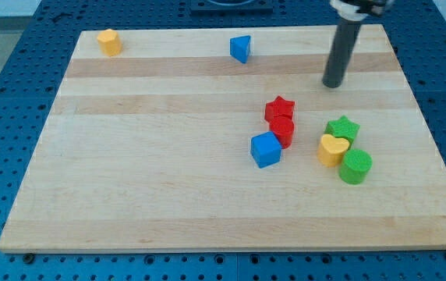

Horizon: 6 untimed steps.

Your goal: Push the red star to the green star

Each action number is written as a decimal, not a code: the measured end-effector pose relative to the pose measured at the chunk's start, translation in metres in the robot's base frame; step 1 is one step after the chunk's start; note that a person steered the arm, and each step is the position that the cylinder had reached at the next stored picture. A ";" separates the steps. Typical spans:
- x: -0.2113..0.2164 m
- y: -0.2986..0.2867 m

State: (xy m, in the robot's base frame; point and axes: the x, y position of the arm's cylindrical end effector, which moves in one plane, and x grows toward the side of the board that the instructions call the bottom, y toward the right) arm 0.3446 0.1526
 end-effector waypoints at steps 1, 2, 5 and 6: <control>0.002 -0.018; 0.003 -0.020; 0.003 -0.044; 0.003 -0.075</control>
State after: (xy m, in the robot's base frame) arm 0.3480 0.0781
